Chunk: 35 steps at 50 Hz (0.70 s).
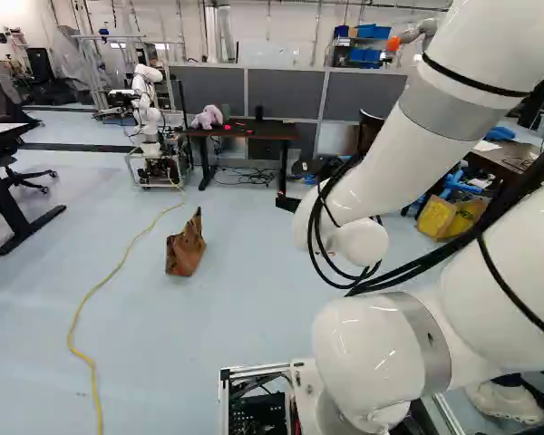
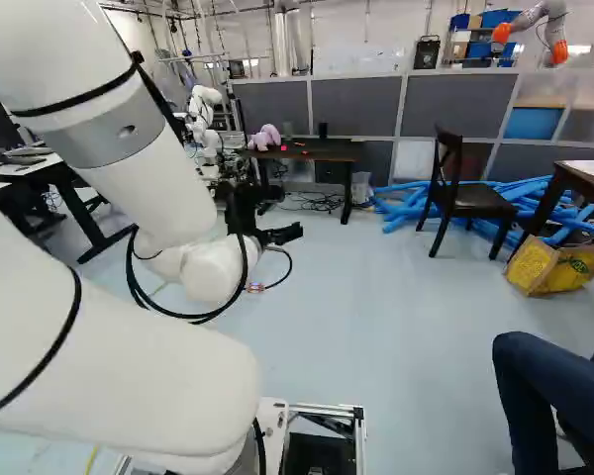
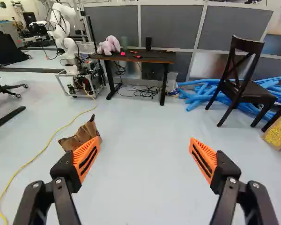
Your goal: Pick up the bag on the ground and place it on the table
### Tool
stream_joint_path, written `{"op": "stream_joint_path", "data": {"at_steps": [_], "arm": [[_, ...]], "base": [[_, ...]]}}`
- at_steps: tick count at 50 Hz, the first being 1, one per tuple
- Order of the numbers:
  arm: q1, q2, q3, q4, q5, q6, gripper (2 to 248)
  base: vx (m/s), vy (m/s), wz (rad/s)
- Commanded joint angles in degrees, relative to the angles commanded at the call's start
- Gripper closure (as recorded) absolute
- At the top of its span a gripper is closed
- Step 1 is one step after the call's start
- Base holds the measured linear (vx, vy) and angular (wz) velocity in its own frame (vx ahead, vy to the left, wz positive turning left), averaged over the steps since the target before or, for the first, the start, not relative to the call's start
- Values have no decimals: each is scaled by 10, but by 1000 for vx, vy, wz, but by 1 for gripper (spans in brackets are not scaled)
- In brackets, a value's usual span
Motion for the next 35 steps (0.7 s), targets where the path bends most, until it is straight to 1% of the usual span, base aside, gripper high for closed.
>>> {"op": "stream_joint_path", "data": {"at_steps": [20, 35], "arm": [[0, 0, 0, 0, 0, 0, 3], [0, 0, 0, 0, 0, 0, 3]], "base": [[51, 2, 9], [105, 34, 154]]}}
